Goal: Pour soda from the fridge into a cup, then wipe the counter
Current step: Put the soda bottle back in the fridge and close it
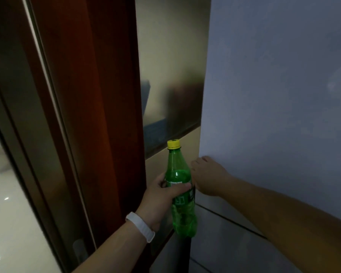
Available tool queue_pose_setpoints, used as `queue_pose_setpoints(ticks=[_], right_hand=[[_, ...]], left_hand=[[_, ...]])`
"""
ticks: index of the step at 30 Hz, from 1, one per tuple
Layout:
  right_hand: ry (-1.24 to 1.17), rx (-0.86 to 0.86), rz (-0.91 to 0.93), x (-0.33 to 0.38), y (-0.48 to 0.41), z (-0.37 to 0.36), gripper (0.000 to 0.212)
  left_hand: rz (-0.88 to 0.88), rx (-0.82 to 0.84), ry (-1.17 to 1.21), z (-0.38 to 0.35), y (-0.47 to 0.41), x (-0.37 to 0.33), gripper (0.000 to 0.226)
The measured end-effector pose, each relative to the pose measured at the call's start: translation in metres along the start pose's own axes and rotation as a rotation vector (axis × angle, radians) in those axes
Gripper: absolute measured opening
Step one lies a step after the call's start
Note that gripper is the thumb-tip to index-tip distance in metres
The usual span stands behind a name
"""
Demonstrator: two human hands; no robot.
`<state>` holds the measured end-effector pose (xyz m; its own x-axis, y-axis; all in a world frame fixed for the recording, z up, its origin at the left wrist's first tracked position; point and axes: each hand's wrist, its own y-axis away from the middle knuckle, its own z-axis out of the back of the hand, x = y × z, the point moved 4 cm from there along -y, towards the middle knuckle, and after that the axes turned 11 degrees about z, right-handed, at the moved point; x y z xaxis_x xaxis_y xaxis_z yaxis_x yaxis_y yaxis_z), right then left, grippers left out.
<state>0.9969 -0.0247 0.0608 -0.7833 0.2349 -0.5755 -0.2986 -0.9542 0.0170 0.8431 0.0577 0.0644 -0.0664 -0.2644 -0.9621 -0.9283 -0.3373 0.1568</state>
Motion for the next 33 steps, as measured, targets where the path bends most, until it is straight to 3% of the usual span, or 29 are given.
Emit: queue_pose_setpoints(ticks=[5,8,15,22,28,33], right_hand=[[0.277,0.177,-0.001,-0.006,-0.017,-0.006,0.052],[0.4,0.235,-0.002,-0.009,-0.019,-0.015,0.041],[0.351,0.276,-0.11,0.0,-0.029,-0.017,0.045],[0.33,0.169,-0.028,0.021,-0.013,0.003,0.049],[0.269,-0.076,0.078,0.062,0.016,0.014,0.024],[0.256,-0.162,0.084,0.094,0.038,0.028,0.03]], left_hand=[[-0.014,0.013,-0.02,-0.001,-0.006,-0.001,0.026],[0.0,0.002,-0.018,0.0,-0.009,0.001,0.027],[-0.003,0.003,0.047,0.001,0.001,0.002,0.024],[-0.051,-0.007,-0.003,0.009,0.02,-0.006,0.022],[-0.059,-0.086,-0.031,0.017,0.042,-0.002,0.027],[-0.038,-0.152,-0.019,0.029,0.069,0.011,0.026]])
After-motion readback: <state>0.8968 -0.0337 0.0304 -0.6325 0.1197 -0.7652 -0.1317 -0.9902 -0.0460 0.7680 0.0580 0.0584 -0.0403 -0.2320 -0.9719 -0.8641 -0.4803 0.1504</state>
